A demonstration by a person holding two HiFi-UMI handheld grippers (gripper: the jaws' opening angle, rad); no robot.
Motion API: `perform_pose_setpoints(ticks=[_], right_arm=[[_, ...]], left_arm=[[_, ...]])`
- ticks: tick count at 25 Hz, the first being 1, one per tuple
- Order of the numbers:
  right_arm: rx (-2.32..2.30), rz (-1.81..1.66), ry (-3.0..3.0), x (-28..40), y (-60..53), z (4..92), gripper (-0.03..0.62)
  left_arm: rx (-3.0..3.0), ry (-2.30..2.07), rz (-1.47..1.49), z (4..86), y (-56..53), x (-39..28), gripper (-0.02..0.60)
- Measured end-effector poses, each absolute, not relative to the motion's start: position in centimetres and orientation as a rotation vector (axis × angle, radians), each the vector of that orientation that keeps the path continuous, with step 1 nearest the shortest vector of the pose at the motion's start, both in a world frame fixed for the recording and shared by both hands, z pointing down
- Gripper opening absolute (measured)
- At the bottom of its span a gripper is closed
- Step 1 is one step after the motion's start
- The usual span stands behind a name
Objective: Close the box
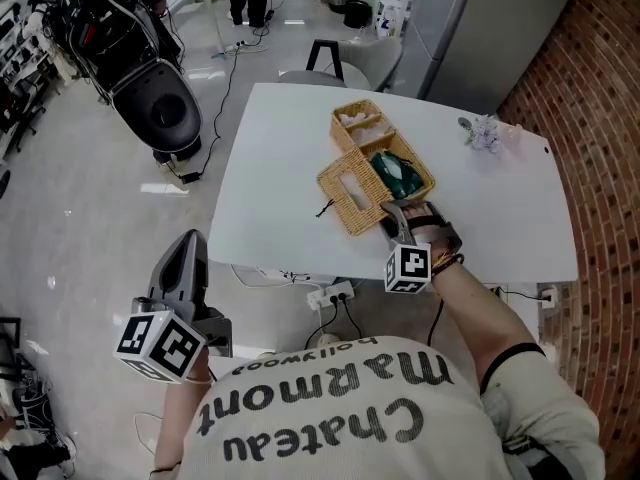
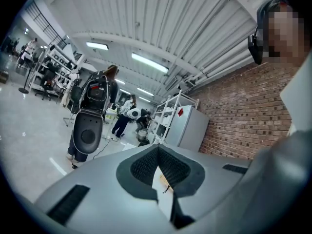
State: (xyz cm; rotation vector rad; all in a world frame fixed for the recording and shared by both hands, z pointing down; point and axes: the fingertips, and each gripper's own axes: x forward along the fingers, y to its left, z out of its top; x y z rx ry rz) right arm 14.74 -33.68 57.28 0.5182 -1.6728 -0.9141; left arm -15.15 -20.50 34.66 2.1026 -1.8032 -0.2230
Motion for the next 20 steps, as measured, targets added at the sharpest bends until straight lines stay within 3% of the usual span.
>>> perform_pose_setpoints(ticks=[20], right_arm=[[0.692, -0.693, -1.941, 14.5, -33.7, 55.9, 0.133]], left_arm=[[2.103, -1.813, -0.211, 34.6, -21.2, -15.7, 0.002]])
